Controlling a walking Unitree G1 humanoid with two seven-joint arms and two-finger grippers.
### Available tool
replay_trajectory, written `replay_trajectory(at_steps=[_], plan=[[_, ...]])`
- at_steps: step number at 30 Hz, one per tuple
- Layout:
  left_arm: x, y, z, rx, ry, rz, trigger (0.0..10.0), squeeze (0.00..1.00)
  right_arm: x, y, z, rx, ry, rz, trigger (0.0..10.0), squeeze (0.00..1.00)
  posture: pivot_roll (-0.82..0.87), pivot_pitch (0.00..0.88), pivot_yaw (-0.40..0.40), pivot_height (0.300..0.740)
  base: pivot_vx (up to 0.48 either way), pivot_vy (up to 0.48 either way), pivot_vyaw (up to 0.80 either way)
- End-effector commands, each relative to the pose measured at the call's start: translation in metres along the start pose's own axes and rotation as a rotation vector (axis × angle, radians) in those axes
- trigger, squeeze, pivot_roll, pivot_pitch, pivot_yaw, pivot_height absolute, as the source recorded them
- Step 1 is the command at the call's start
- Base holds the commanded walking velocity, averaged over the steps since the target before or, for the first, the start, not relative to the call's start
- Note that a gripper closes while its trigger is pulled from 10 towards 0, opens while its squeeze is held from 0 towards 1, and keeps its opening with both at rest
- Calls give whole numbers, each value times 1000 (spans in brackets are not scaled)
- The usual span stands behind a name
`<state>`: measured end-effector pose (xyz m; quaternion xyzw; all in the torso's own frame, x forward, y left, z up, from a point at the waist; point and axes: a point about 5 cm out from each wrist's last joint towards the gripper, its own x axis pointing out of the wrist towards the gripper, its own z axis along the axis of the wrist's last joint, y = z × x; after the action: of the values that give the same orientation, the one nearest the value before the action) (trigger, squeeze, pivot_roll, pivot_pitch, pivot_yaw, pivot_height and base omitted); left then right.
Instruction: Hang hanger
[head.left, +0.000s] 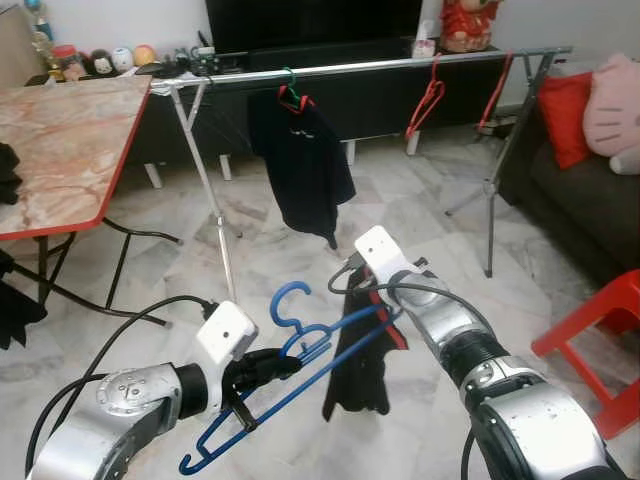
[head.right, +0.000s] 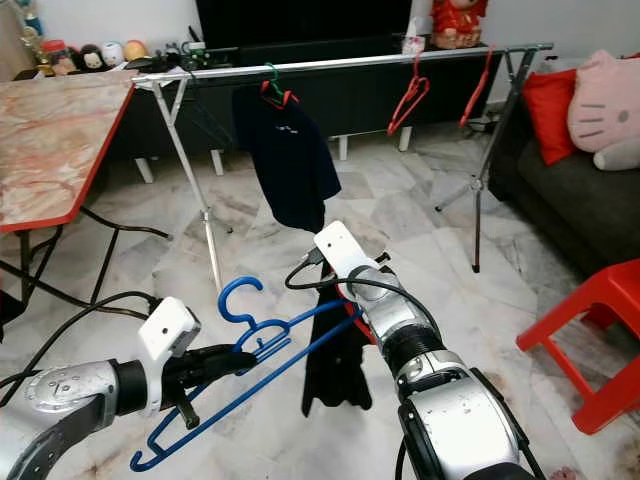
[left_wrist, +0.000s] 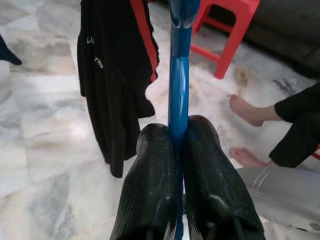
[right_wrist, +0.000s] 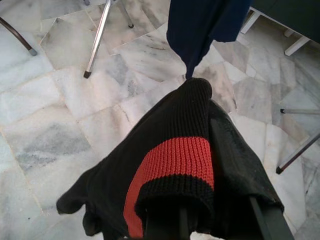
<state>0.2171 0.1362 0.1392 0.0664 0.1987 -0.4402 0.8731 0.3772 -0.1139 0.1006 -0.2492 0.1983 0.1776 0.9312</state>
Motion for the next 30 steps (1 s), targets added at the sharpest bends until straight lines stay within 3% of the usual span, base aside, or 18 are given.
replay_trajectory(at_steps=[1,12,13,15,30], plan=[[0,0,4,45,28,41,10000,0,0,-1,12,6,-43,-7,10000,0,-102,0,9,740,0,0,0],[0,0,4,46,48,45,10000,0,1,0,18,10,-60,-1,10000,0,-95,0,9,740,0,0,0],[5,7,-1,38,67,92,10000,0,1,4,31,13,-95,24,10000,0,-93,0,10,740,0,0,0],[7,11,-2,31,71,118,10000,0,1,6,36,9,-109,38,10000,0,-96,0,7,740,0,0,0],[16,20,6,15,-4,132,10000,0,2,14,41,8,-121,75,10000,0,-87,0,2,740,0,0,0]])
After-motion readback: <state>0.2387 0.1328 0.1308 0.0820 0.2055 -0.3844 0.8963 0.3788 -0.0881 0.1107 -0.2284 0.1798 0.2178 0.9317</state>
